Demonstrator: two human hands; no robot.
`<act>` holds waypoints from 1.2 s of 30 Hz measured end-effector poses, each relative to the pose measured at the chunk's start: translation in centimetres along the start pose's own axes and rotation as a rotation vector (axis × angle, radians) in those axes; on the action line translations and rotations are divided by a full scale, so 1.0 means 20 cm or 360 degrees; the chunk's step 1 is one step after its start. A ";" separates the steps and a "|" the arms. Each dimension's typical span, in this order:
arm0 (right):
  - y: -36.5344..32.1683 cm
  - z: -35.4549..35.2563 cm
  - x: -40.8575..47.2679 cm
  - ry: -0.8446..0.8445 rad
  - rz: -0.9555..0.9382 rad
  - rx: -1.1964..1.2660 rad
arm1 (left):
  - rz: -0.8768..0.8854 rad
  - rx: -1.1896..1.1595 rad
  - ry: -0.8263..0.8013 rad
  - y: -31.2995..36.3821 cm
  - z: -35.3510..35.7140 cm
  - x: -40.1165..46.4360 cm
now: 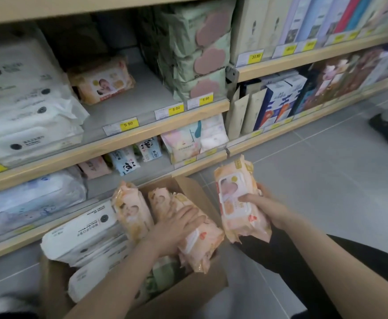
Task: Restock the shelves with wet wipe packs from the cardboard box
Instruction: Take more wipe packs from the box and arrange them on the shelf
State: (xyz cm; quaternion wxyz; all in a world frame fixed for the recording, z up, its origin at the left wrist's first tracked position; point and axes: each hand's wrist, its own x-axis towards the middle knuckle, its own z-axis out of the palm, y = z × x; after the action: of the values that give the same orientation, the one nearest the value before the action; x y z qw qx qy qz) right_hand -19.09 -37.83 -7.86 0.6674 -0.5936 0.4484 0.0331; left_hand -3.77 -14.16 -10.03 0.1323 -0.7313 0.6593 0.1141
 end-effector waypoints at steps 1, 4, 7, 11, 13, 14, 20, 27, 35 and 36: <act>0.00 0.01 0.00 -0.0008 0.0008 -0.0002 | 0.0005 0.0016 0.0022 0.00 0.00 0.00; 0.00 0.01 -0.01 -0.0028 -0.0001 -0.0075 | 0.0048 0.0031 0.0113 0.00 -0.02 0.00; -0.04 0.01 -0.05 -0.0030 -0.0073 -0.0156 | 0.0065 0.0048 0.0191 -0.01 -0.05 -0.04; -0.17 0.05 -0.14 -0.0017 -0.0236 -0.0329 | -0.0035 -0.0071 0.0376 -0.08 -0.13 -0.16; -0.27 0.08 -0.17 -0.0016 -0.0320 -0.0445 | -0.0106 -0.0055 0.0531 -0.13 -0.20 -0.24; -0.33 0.10 -0.18 -0.0023 -0.0352 -0.0496 | -0.0136 -0.0014 0.0624 -0.17 -0.24 -0.28; -0.70 0.31 -0.24 -0.0121 -0.0595 -0.0729 | -0.0538 0.0039 0.0864 -0.47 -0.38 -0.58; -0.98 0.71 -0.19 -0.0086 -0.1074 -0.1061 | -0.1128 -0.0076 0.0791 -0.79 -0.31 -0.91; -1.54 1.14 0.06 0.0055 -0.1504 -0.1670 | -0.1358 0.0087 0.1188 -1.14 -0.32 -1.00; -1.61 1.20 0.09 0.0091 -0.1522 -0.1839 | -0.1373 0.0105 0.1218 -1.17 -0.32 -0.99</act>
State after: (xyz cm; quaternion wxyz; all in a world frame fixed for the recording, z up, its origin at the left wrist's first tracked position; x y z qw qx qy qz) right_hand 13.91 -28.44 12.97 0.1791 -0.9803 0.0699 -0.0460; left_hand 17.36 4.44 3.78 -0.0582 -0.9186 0.3056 -0.2436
